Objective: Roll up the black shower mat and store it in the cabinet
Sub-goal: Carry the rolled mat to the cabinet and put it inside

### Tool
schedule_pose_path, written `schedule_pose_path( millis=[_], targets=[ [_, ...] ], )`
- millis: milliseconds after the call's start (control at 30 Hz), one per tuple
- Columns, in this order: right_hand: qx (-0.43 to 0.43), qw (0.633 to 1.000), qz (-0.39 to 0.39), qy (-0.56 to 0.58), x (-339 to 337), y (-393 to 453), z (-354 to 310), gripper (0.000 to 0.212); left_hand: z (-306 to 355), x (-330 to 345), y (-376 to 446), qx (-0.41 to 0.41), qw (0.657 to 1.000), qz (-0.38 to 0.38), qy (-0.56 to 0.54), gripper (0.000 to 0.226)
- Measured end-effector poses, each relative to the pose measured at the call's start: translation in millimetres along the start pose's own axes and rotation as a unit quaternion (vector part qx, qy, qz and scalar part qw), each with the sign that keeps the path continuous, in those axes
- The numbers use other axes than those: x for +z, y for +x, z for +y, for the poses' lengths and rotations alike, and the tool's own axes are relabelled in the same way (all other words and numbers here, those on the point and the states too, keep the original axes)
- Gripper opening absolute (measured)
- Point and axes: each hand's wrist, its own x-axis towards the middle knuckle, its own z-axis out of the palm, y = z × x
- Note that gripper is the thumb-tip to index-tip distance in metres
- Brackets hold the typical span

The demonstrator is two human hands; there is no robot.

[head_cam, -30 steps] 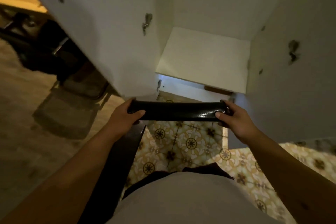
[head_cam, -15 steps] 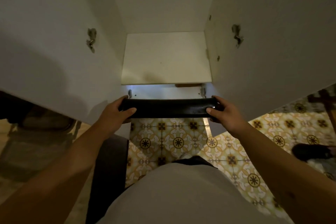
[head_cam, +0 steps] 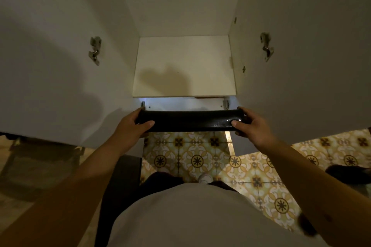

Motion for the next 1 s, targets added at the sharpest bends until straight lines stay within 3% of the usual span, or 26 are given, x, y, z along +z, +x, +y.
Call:
schedule_pose_path(
  millis=[267, 400, 533, 700, 1000],
  targets=[
    [0.033, 0.999, 0.018, -0.004, 26, 48, 2, 0.045, -4, -25, 44, -0.010, 1.000, 0.009, 0.006, 0.044],
    [0.063, 0.997, 0.030, 0.018, 44, 87, 14, 0.048, -18, -40, 78, -0.034, 0.999, -0.007, 0.005, 0.062],
    [0.086, 0.995, 0.053, 0.012, 61, 135, 43, 0.052, -49, -50, 127, -0.052, 0.998, 0.014, 0.023, 0.057],
    [0.126, 0.989, 0.075, 0.000, 75, 198, 114, 0.068, -119, -50, 204, -0.079, 0.996, 0.036, 0.003, 0.067],
    [0.112, 0.989, 0.077, -0.051, 88, 336, 278, 0.066, -281, -26, 351, -0.096, 0.994, 0.054, -0.021, 0.074]
  ],
)
